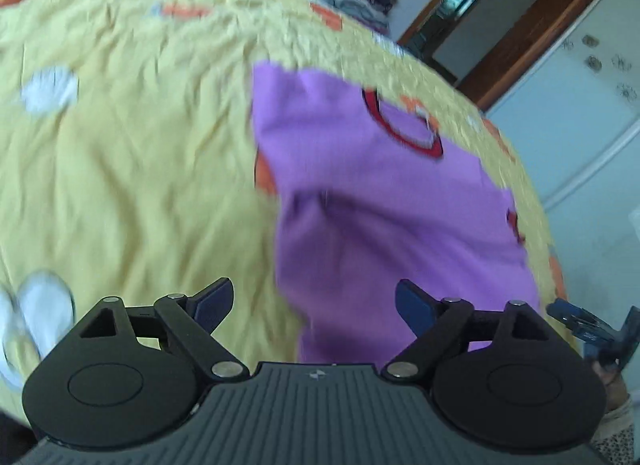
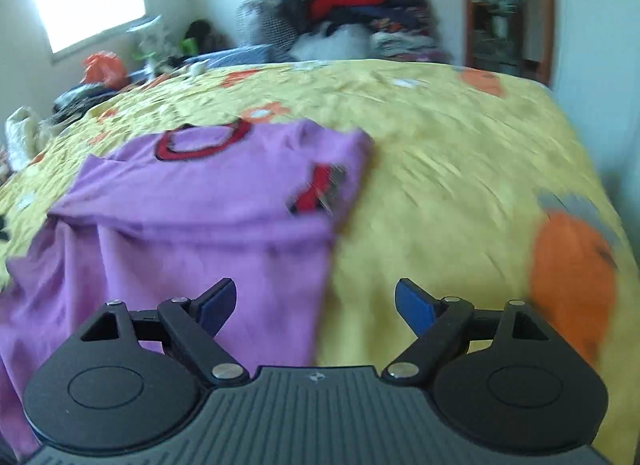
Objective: Fold small clothes
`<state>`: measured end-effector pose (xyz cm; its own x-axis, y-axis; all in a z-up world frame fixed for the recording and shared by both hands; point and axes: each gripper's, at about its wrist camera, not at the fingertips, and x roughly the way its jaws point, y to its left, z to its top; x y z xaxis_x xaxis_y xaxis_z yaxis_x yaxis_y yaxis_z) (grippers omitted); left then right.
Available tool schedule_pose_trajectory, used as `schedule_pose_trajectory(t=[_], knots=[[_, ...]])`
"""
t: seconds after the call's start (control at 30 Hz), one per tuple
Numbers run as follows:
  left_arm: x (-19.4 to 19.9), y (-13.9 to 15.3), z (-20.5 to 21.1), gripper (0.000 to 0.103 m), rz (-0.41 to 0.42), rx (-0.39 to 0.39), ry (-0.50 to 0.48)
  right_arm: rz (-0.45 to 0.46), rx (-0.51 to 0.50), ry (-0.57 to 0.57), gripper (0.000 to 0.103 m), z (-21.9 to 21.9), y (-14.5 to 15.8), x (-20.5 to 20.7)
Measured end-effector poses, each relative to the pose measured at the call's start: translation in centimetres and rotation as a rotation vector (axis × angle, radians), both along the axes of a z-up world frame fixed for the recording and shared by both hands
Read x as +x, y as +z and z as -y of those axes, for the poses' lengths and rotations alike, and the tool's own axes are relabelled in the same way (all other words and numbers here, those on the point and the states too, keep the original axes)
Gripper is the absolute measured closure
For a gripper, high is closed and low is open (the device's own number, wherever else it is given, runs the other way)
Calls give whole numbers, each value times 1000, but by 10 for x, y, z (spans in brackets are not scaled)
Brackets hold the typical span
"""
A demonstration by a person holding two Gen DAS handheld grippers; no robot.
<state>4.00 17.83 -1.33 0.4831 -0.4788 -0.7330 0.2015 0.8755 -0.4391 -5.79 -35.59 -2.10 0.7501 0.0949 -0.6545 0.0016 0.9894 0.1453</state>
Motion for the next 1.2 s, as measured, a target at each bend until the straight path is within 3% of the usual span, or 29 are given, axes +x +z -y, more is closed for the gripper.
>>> schedule_pose_trajectory(t=[0.07, 0.2, 0.3, 0.4, 0.43, 0.47, 0.57, 0.67, 0.8, 0.83, 0.9, 0.93, 1.0, 1.03, 1.07, 1.1, 1.13, 1.2], knots=[[-1, -12, 8, 24, 0, 42, -1, -27, -26, -35, 16, 2, -13, -13], [5, -20, 26, 28, 25, 34, -22, -2, 101, -77, 23, 6, -14, -27], [12, -25, 40, 46, -25, -42, -85, -18, 124, -58, 31, -5, -12, -21], [9, -28, 52, 80, -48, -37, -143, -22, 162, -28, 47, -13, -14, -17], [9, -32, 51, 98, -89, -74, -152, -24, 180, -12, 62, -17, -14, -18], [9, -36, 48, 97, -116, -111, -150, -34, 208, 17, 83, -21, -15, -17], [7, -37, 33, 98, -129, -193, -152, -34, 209, 37, 97, -32, -16, -21], [-2, -22, 8, 98, -111, -228, -134, 24, 69, 16, 99, -41, -3, -31], [-16, -18, -22, 98, -93, -89, -124, 63, -221, -23, 102, -50, 6, -51], [-18, -23, -30, 98, -104, -86, -126, 32, -208, -50, 102, -43, 0, -51], [-26, -26, -43, 101, -103, -97, -114, 0, -51, -44, 101, -27, -3, -60], [-34, -25, -45, 101, -92, -138, -133, 11, 18, -65, 99, -22, 0, -69], [-49, -26, -44, 82, -87, -189, -179, 13, 195, -47, 95, -16, 2, -92], [-57, -29, -41, 61, -84, -189, -195, 15, 290, -27, 87, -15, -1, -104], [-65, -33, -38, 47, -79, -196, -206, 7, 346, -15, 67, -16, -4, -114], [-72, -38, -35, 42, -82, -214, -218, -6, 367, -11, 54, -19, -9, -123], [-78, -40, -33, 36, -63, -232, -219, -8, 375, -6, 33, -23, -12, -132], [-86, -42, -30, 24, -42, -264, -190, 13, 366, -22, 28, -29, -16, -147]])
